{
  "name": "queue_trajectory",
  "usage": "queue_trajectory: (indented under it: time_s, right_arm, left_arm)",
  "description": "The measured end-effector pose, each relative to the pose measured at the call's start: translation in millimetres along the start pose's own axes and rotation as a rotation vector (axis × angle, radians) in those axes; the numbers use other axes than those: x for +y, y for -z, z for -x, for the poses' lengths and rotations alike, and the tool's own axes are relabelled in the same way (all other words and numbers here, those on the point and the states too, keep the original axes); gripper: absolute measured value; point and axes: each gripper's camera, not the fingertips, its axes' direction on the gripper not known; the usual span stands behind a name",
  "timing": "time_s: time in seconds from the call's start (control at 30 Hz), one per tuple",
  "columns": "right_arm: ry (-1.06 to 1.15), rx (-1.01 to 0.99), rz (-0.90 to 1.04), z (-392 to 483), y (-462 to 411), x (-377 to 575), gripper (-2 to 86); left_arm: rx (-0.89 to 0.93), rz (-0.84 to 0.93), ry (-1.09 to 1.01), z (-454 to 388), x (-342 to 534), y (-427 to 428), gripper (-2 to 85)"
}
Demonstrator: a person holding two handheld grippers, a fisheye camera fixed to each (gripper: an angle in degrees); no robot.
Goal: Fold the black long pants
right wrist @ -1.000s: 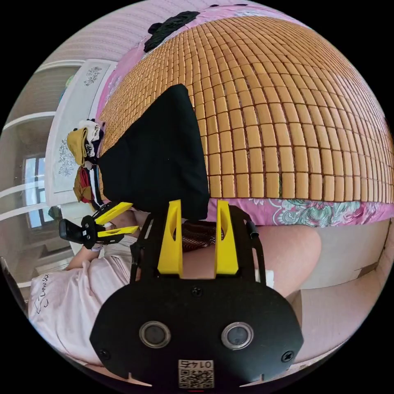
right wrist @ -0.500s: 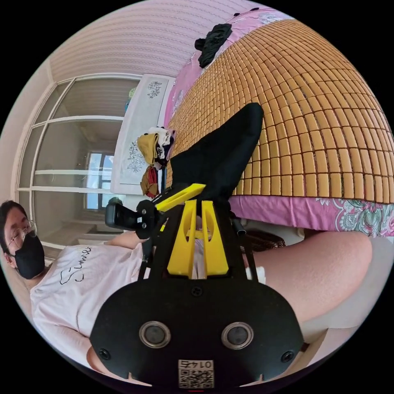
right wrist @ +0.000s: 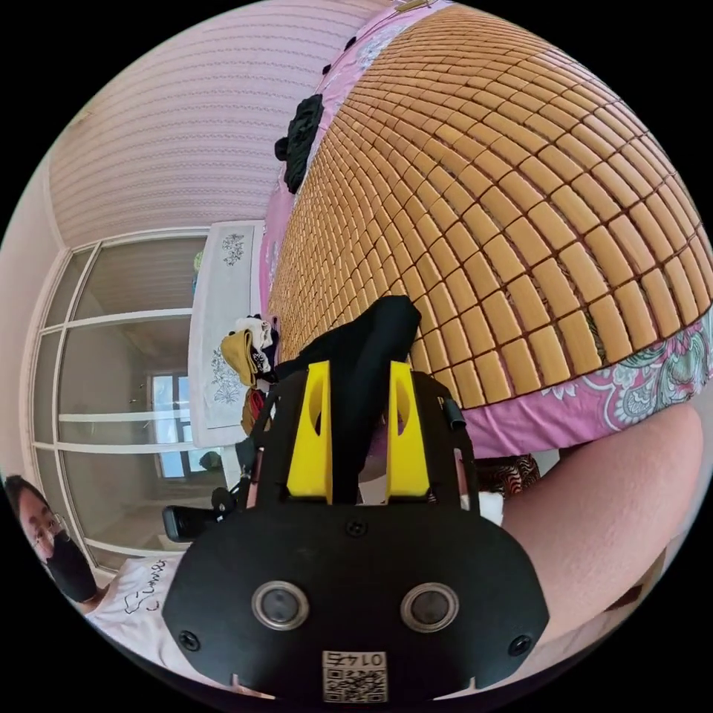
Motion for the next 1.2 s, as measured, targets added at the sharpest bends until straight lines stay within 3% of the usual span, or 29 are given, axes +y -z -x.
queue_trajectory:
  time_s: [0.2, 0.33, 0.53, 0.67, 0.8, 0.97, 1.2]
  right_arm:
    - [-0.035, -0.184, -0.013, -14, 27, 1, 1.6]
    - [0.083, -0.264, -0.107, 3, 85, 11, 0.7]
    - [0.269, -0.233, -0.211, 70, 141, 31, 0.7]
    - [0.388, -0.244, -0.098, 130, 101, 36, 1.1]
    - [0.483, -0.309, 0.123, 187, -13, 59, 2.8]
    - [0.593, -0.078, 0.148, 193, -60, 95, 2.8]
    - [0.752, 0.362, 0.446, 152, -98, 189, 3.8]
  left_arm:
    - [0.011, -0.034, 0.014, 16, -2, 12, 1.4]
    - [0.070, -0.157, 0.033, 31, -18, 24, 0.9]
    - [0.193, -0.353, 0.117, 66, -34, 39, 0.8]
    - [0.209, -0.363, 0.204, 108, 1, 50, 2.0]
    - [0.094, -0.243, 0.428, 152, 65, 55, 4.8]
    - [-0.136, -0.028, 0.791, 200, 170, 60, 2.9]
    - [-0.080, -0.049, 0.791, 232, 156, 36, 5.4]
